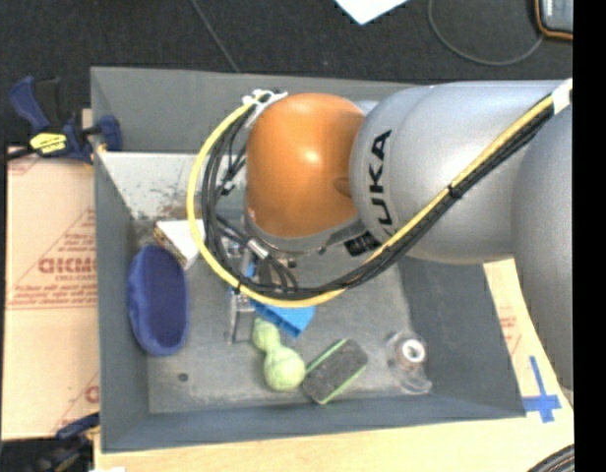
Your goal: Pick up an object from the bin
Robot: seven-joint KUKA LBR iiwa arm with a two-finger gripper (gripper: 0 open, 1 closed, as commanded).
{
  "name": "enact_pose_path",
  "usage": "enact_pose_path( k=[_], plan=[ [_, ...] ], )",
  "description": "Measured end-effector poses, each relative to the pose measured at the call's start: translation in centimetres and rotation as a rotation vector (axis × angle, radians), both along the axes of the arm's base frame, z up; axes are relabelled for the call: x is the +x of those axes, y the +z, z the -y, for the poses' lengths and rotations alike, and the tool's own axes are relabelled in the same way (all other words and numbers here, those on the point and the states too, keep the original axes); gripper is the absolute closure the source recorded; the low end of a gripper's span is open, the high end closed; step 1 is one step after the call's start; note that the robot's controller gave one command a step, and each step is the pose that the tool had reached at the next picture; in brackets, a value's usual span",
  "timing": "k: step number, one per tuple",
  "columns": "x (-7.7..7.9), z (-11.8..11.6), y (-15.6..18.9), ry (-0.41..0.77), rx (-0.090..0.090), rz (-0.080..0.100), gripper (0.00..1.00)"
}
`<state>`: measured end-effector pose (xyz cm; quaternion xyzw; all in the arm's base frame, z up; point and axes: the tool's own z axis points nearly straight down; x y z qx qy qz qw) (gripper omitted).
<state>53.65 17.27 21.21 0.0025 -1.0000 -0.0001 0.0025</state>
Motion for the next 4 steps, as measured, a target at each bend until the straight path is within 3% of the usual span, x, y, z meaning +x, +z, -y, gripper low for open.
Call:
enact_pose_path(
  k=[1,2,3,4],
  plan=[
    [0.2,0.1,0.5,-0.005,0.002,0.008,0.0],
    [5.2,8.9,-13.8,0.116,0.002,0.0,0.0],
    [1.7,7.0,-4.8,-0.389,0.009,0.022,0.0],
    [5.9,10.5,-11.3,-0.092,0.002,0.016,0.0]
  ],
)
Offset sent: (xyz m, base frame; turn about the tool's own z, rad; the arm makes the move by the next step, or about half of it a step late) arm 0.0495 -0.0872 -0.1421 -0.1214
